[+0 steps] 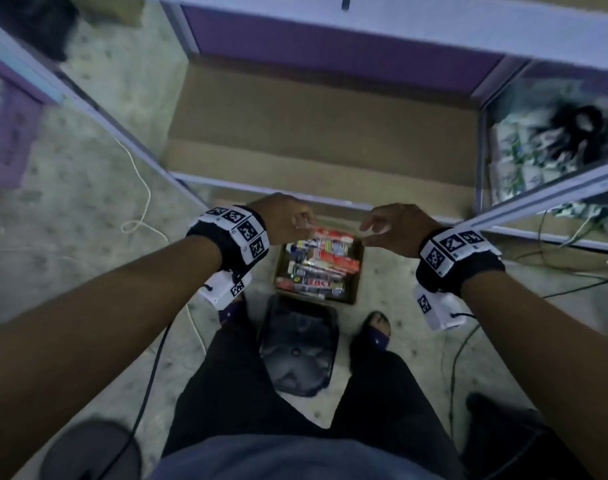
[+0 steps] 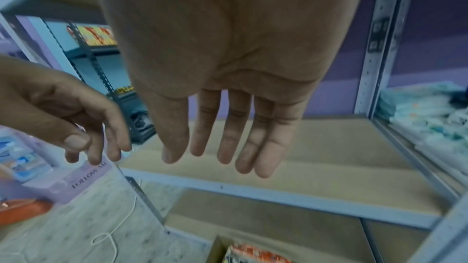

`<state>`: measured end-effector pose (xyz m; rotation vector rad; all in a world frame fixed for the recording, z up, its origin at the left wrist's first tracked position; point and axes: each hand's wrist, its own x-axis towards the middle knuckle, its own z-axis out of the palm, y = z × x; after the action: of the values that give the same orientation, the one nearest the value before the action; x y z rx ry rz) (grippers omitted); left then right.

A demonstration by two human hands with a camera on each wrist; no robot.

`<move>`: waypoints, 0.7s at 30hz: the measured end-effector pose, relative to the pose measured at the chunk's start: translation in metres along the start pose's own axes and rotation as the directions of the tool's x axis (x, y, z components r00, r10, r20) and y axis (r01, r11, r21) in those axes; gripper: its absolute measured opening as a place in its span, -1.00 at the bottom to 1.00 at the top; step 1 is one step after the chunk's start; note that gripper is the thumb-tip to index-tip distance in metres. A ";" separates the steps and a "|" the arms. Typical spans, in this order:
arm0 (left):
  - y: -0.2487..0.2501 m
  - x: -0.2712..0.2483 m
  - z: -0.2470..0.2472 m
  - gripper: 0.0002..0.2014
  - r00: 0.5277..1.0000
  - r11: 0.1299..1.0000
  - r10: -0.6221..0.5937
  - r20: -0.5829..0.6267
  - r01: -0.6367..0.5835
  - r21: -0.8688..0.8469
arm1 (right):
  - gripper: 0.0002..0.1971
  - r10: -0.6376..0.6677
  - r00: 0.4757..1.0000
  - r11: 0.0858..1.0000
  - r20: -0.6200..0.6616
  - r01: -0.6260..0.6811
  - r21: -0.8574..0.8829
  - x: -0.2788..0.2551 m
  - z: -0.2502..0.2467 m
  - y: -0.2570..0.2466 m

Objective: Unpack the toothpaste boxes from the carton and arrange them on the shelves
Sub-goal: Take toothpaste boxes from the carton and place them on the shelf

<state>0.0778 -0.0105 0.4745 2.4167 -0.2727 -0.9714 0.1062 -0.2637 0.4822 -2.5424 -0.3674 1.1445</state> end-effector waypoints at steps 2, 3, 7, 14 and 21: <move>-0.016 0.016 0.025 -0.70 0.999 0.999 -0.032 0.024 0.033 -0.033 | -0.78 0.018 0.999 1.000 0.041 -0.019 0.014 0.018 0.026 0.013; -0.025 0.025 0.038 -0.70 0.998 0.997 -0.051 0.037 0.053 -0.060 | -0.79 0.024 0.998 0.999 0.055 -0.025 0.025 0.027 0.039 0.020; -0.062 0.060 0.091 -0.73 0.989 0.985 -0.139 0.059 0.144 -0.097 | -0.78 0.055 0.993 0.998 0.100 -0.057 0.018 0.071 0.090 0.048; -0.131 0.122 0.178 -0.76 0.962 0.959 -0.253 0.106 0.263 -0.105 | -0.76 0.142 0.981 0.988 0.130 -0.147 0.035 0.149 0.181 0.100; -0.195 0.176 0.256 -0.72 0.959 0.951 -0.268 0.092 0.279 -0.133 | -0.65 0.193 0.972 0.980 0.138 -0.197 0.018 0.218 0.256 0.144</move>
<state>0.0268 -0.0087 0.1114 2.3269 0.1099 -1.1590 0.0669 -0.2679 0.1191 -2.5246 -0.1313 1.3876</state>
